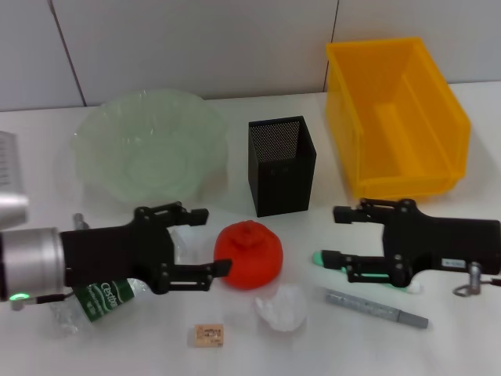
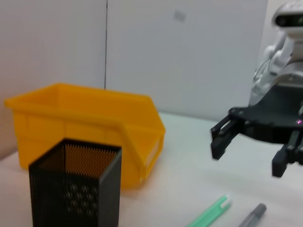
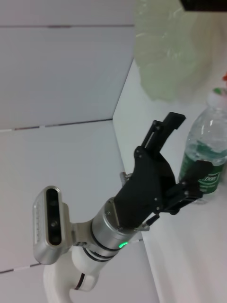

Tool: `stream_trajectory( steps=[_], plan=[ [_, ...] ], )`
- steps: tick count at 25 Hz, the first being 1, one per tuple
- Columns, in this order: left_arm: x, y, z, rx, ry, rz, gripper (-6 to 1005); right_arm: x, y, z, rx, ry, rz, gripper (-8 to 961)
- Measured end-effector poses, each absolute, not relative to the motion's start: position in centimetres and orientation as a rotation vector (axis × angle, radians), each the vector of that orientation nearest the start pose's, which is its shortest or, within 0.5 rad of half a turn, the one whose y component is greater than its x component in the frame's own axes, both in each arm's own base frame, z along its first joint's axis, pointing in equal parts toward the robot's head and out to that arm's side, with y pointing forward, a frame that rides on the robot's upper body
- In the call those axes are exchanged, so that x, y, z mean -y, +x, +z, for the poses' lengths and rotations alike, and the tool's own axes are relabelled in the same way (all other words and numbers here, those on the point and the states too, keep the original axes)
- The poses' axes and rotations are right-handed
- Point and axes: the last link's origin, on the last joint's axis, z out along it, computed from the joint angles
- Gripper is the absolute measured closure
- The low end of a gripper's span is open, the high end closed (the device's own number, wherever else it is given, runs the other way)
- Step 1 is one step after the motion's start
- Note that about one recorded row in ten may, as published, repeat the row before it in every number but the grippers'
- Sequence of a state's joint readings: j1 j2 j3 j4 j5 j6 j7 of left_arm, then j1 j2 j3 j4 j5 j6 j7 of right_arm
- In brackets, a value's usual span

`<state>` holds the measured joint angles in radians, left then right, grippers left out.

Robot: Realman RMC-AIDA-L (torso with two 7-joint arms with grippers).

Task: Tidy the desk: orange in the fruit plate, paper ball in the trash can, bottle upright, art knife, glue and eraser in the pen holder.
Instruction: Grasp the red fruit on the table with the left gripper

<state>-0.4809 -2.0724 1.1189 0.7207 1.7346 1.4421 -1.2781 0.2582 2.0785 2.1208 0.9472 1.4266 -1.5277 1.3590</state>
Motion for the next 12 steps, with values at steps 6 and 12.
stream_trajectory(
  steps=[6, 12],
  plan=[
    [-33.0, -22.3, -5.8, 0.331, -2.875, -0.576, 137, -27.7, 28.4, 2.3, -0.506, -2.643, 0.688, 216],
    [-33.9, -21.0, -7.1, 0.333, -2.844, -0.572, 137, -26.6, 29.5, 3.2, -0.549, -2.603, 0.713, 216]
  ],
)
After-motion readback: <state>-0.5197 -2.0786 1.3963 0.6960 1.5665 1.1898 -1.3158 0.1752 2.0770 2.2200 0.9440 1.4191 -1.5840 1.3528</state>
